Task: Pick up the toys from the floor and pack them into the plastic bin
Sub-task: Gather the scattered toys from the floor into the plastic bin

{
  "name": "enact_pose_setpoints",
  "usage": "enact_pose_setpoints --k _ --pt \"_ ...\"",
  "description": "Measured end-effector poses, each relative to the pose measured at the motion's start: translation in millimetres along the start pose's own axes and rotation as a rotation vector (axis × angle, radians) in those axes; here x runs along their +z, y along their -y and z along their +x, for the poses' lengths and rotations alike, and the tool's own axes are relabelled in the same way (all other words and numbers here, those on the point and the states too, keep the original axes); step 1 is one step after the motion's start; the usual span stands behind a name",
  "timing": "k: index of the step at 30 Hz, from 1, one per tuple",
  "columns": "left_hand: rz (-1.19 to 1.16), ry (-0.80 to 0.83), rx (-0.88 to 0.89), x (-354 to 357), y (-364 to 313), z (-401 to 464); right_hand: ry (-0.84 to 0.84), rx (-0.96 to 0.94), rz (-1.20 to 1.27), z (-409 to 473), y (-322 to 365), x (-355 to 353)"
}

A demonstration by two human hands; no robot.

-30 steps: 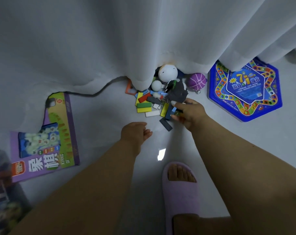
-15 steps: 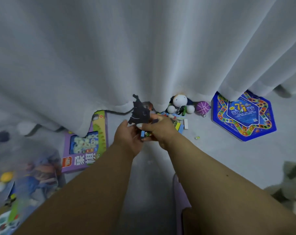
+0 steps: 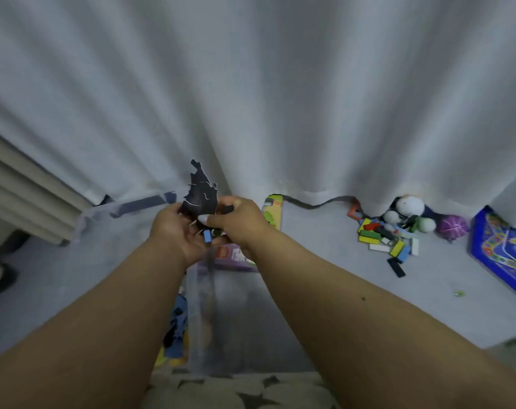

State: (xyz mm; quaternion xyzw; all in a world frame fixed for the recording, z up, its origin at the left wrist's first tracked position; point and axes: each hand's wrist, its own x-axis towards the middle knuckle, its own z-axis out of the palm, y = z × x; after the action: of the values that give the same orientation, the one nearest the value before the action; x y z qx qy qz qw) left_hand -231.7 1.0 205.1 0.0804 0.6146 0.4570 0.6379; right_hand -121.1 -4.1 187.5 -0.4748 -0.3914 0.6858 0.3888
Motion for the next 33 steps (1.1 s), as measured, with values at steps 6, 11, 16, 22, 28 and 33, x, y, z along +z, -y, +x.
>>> enact_pose_setpoints --k 6,11,16,22,28,33 --pt "0.108 -0.297 0.068 -89.5 -34.5 -4.1 0.19 0.024 -0.307 13.5 -16.4 83.6" --pt "0.185 -0.394 0.137 -89.6 -29.7 -7.7 0.197 0.085 -0.416 18.5 -36.3 75.3" --pt "0.282 -0.389 0.362 -52.0 -19.5 1.9 -0.224 -0.069 -0.207 3.7 -42.2 17.8" --pt "0.536 -0.051 0.348 44.9 39.9 19.3 -0.776 -0.008 -0.28 -27.3 -63.3 -120.5" --pt "0.721 0.183 0.016 137.8 133.5 22.0 -1.156 0.261 -0.289 -86.5 -113.9 -257.6" --pt "0.895 0.34 -0.175 194.0 206.1 16.5 -1.497 0.54 -0.043 -141.8 -166.4 -334.6"
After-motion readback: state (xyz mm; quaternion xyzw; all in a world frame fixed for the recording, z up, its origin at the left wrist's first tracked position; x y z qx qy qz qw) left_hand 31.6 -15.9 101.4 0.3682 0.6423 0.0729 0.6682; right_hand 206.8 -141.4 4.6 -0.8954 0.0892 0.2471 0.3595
